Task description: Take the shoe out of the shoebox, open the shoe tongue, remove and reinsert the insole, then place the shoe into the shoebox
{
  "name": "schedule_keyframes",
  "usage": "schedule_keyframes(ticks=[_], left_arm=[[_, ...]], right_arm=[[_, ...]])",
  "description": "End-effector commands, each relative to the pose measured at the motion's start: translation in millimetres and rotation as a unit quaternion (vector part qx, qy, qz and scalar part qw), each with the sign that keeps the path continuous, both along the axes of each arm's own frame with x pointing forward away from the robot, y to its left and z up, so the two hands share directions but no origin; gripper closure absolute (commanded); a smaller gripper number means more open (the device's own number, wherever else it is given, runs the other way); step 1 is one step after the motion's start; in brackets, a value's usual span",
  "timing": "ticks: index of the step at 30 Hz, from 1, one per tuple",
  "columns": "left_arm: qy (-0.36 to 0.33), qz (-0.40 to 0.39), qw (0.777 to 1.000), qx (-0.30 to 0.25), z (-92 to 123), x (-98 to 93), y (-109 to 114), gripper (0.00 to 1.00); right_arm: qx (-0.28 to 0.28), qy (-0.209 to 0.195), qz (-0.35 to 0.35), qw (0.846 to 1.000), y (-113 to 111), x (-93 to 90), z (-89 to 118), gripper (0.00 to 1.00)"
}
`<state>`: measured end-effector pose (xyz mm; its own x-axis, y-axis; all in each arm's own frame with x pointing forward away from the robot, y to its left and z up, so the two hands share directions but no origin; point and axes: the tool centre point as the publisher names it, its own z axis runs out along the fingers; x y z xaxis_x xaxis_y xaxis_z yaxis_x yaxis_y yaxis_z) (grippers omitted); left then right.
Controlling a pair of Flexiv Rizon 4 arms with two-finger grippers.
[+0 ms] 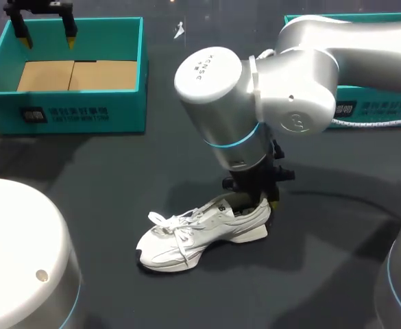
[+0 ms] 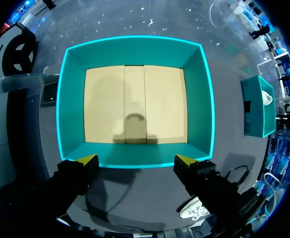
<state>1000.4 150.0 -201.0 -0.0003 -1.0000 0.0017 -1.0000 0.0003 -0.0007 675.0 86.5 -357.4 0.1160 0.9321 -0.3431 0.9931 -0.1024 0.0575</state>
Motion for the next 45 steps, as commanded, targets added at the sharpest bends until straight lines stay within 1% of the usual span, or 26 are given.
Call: schedule_keyframes(ticks=[1, 7, 9, 10, 11, 18, 24, 25, 26, 29, 32, 33, 34, 36, 38, 39, 41, 45], left_arm=[[0.0, 0.0, 1.0, 0.001, 0.7, -0.1, 0.0, 0.0], [0.0, 0.0, 1.0, 0.001, 0.7, -0.1, 0.0, 0.0], [0.0, 0.0, 1.0, 0.001, 0.7, -0.1, 0.0, 0.0], [0.0, 0.0, 1.0, 0.001, 0.7, -0.1, 0.0, 0.0], [0.0, 0.0, 1.0, 0.001, 0.7, -0.1, 0.0, 0.0], [0.0, 0.0, 1.0, 0.001, 0.7, -0.1, 0.0, 0.0], [0.0, 0.0, 1.0, 0.001, 0.7, -0.1, 0.0, 0.0], [0.0, 0.0, 1.0, 0.001, 0.7, -0.1, 0.0, 0.0], [0.0, 0.0, 1.0, 0.001, 0.7, -0.1, 0.0, 0.0], [0.0, 0.0, 1.0, 0.001, 0.7, -0.1, 0.0, 0.0], [0.0, 0.0, 1.0, 0.001, 0.7, -0.1, 0.0, 0.0], [0.0, 0.0, 1.0, 0.001, 0.7, -0.1, 0.0, 0.0], [0.0, 0.0, 1.0, 0.001, 0.7, -0.1, 0.0, 0.0], [0.0, 0.0, 1.0, 0.001, 0.7, -0.1, 0.0, 0.0], [0.0, 0.0, 1.0, 0.001, 0.7, -0.1, 0.0, 0.0], [0.0, 0.0, 1.0, 0.001, 0.7, -0.1, 0.0, 0.0], [0.0, 0.0, 1.0, 0.001, 0.7, -0.1, 0.0, 0.0], [0.0, 0.0, 1.0, 0.001, 0.7, -0.1, 0.0, 0.0]], right_arm=[[0.001, -0.082, -0.217, 0.973, 6.8, -5.9, -5.2, 1.0], [0.003, -0.076, -0.222, 0.972, 7.4, -8.1, -9.8, 1.0], [0.004, -0.075, -0.223, 0.972, 7.8, -8.7, -10.9, 0.89], [0.005, -0.074, -0.224, 0.972, 8.0, -9.0, -11.2, 0.78], [0.005, -0.073, -0.224, 0.972, 8.1, -9.1, -11.3, 0.74], [0.008, -0.073, -0.226, 0.971, 9.6, -11.0, -9.0, 0.65], [0.016, -0.074, -0.227, 0.971, 11.0, -12.0, 2.8, 0.51], [0.017, -0.074, -0.227, 0.971, 11.2, -12.1, 5.8, 0.44], [0.019, -0.075, -0.226, 0.971, 11.6, -12.5, 9.5, 0.34], [0.024, -0.073, -0.229, 0.97, 11.3, -12.5, 20.5, 0.14], [0.023, -0.063, -0.224, 0.972, 12.8, -12.2, 35.3, 0.09], [0.028, -0.065, -0.218, 0.973, 13.3, -12.5, 41.1, 0.02], [0.031, -0.06, -0.216, 0.974, 13.3, -12.4, 47.1, 0.0], [0.038, -0.057, -0.208, 0.976, 12.5, -11.9, 58.3, 0.0], [0.043, -0.039, -0.203, 0.977, 10.6, -10.2, 69.1, 0.0], [0.059, -0.041, -0.19, 0.979, 9.7, -10.1, 74.4, 0.0], [0.07, -0.018, -0.171, 0.983, 7.8, -9.4, 82.1, 0.0], [0.125, -0.004, -0.082, 0.989, 5.3, -10.8, 96.0, 0.0]])
